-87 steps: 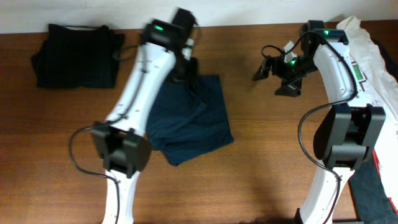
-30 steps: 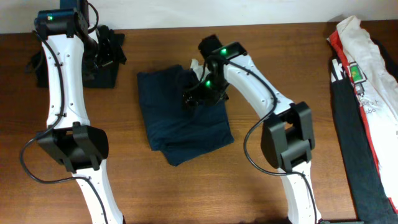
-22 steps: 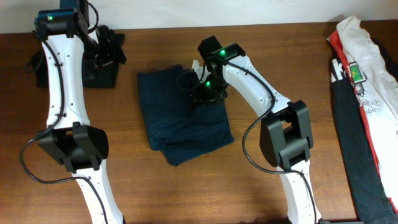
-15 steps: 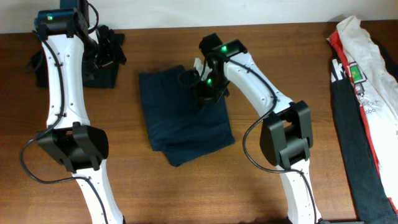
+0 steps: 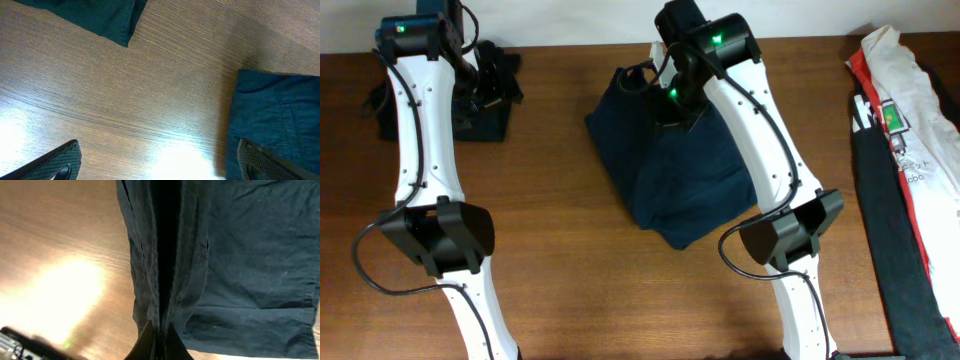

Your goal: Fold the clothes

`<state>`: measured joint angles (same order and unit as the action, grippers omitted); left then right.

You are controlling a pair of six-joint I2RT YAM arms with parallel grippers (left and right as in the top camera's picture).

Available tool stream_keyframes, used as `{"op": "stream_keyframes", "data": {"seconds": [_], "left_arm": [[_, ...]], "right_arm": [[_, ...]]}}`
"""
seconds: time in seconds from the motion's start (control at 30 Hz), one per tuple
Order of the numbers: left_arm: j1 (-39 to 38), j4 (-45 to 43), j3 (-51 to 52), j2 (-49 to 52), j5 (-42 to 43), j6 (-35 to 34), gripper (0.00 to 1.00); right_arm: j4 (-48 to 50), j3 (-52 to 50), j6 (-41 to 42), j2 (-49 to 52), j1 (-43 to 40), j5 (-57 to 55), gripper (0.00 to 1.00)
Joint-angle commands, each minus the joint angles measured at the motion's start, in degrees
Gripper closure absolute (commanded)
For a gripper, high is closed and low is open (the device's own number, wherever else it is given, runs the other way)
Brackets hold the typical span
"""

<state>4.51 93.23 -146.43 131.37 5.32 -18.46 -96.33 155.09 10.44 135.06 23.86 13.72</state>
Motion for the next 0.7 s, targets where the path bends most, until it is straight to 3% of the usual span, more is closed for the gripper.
{"op": "stream_keyframes", "data": {"seconds": [0.0,0.23,0.37,0.43,0.67], "left_arm": [[0.0,0.0,-0.7,-1.6,-0.6,0.1,0.01],[0.0,-0.1,-0.7,-1.6,-0.6,0.1,0.01],[0.0,0.4,-0.7,-1.6,-0.6,0.1,0.01],[0.0,0.5,-0.7,-1.6,-0.6,0.1,0.01],[0.0,0.5,-0.7,-1.6,-0.6,0.1,0.01]], "right_arm": [[-0.9,5.0,0.6,-4.6,1.1,-3.9,0.96],[-1.0,9.2,1.1,-8.2,7.0,-4.6,0.96],[-1.0,9.2,4.0,-10.6,8.3,-14.0,0.96],[-1.0,9.2,6.6,-12.8,7.8,-22.8,0.96],[-1.0,2.7,8.6,-13.5,0.5,-18.3,0.96]]}}
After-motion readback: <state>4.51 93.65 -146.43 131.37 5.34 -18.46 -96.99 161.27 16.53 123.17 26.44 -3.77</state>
